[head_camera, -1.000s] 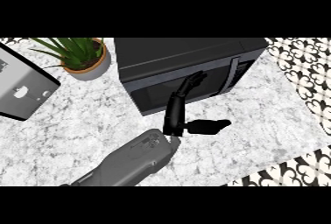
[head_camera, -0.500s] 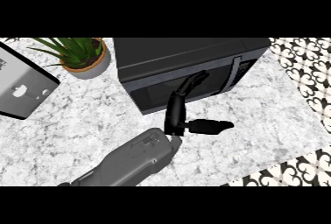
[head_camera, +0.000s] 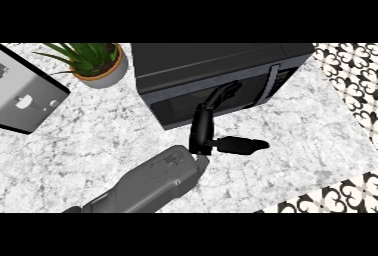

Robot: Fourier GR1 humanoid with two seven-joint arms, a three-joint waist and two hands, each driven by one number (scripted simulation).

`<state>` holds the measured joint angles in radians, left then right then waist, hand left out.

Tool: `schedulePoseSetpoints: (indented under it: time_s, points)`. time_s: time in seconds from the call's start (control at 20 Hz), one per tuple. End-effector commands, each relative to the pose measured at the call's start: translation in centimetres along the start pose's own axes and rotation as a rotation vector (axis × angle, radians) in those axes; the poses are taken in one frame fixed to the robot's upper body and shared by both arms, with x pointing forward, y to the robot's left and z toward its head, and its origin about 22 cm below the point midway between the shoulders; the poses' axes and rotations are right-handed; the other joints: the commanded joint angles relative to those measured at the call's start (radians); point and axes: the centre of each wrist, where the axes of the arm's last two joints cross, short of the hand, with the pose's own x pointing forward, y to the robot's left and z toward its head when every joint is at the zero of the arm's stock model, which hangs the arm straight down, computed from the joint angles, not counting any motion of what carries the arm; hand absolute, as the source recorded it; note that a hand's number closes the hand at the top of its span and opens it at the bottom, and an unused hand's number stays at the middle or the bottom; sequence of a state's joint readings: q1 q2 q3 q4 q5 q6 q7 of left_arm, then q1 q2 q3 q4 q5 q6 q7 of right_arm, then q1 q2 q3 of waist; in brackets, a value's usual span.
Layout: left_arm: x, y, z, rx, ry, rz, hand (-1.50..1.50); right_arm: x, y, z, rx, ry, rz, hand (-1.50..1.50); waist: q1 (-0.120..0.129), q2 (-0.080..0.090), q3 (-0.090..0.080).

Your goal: Pick up the milk, place it into the microwave and close the microwave

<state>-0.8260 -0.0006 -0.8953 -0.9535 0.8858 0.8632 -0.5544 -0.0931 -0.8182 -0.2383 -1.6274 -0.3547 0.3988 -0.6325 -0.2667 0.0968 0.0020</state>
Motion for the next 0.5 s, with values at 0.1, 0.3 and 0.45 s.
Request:
schedulePoseSetpoints:
  time_s: [0.1,0.3,0.45]
  points:
    - [0.5,0.5,-2.3,0.070,0.005,-0.010,-1.50,-2.6,2.0,1.4,-0.050,0.025,-0.251,-1.50,0.001,0.013,0.000]
    - [0.2,0.7,-2.4,0.078,-0.012,-0.017,-1.50,-2.9,1.3,1.6,-0.042,0.054,-0.299,-1.50,0.003,0.014,-0.001]
    - [-0.1,0.8,-2.1,0.084,-0.001,-0.011,-1.50,-3.2,1.1,1.4,-0.053,0.053,-0.322,-1.50,0.007,0.015,-0.001]
